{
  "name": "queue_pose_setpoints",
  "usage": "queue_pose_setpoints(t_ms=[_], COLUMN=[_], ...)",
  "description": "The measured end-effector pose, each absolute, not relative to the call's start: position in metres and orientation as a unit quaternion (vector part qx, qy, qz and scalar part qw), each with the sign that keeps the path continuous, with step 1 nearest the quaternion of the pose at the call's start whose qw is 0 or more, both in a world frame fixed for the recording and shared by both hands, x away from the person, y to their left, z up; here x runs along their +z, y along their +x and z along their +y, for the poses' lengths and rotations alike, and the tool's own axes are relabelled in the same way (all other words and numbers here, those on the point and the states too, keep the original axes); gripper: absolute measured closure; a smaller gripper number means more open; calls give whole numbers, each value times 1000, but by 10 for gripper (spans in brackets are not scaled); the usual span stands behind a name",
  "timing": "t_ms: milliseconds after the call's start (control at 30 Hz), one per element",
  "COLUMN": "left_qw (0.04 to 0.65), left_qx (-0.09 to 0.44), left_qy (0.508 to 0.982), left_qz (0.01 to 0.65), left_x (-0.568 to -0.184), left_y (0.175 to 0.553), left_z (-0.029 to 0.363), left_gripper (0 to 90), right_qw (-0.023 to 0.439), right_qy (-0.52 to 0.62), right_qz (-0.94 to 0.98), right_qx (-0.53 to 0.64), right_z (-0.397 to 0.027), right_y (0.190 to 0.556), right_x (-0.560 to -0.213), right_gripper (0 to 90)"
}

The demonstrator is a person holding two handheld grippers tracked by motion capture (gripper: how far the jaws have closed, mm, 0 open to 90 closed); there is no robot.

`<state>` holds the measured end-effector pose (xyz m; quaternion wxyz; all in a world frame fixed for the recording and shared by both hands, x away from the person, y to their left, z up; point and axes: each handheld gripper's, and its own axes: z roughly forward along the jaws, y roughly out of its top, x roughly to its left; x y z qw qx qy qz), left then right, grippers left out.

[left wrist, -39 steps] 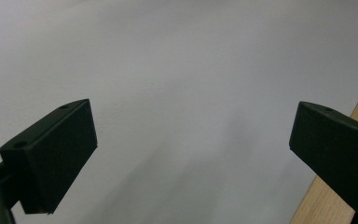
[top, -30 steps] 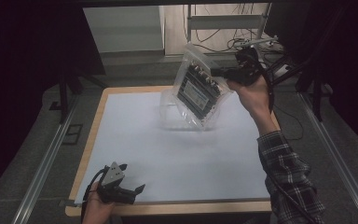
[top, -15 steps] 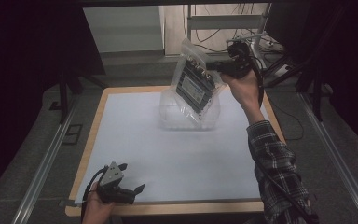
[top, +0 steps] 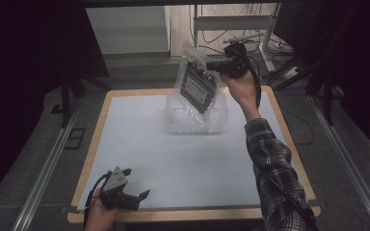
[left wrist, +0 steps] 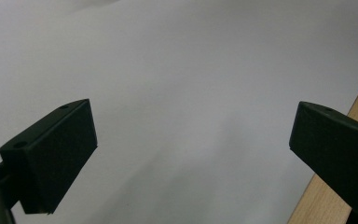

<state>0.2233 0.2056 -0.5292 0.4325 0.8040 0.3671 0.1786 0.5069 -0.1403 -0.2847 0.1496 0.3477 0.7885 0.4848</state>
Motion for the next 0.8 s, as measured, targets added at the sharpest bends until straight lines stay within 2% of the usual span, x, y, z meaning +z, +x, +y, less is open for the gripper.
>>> queue_pose_setpoints(t_ms=[800], left_qw=[432], left_qx=[177], left_qy=[805], left_qz=[365], left_x=[-529], left_y=[223], left_z=[206], left_gripper=[4], right_qw=[122], right_qy=[348], right_qz=[811], right_qx=[454], right_z=[-117], right_y=[529], right_x=[-325], right_gripper=[890])
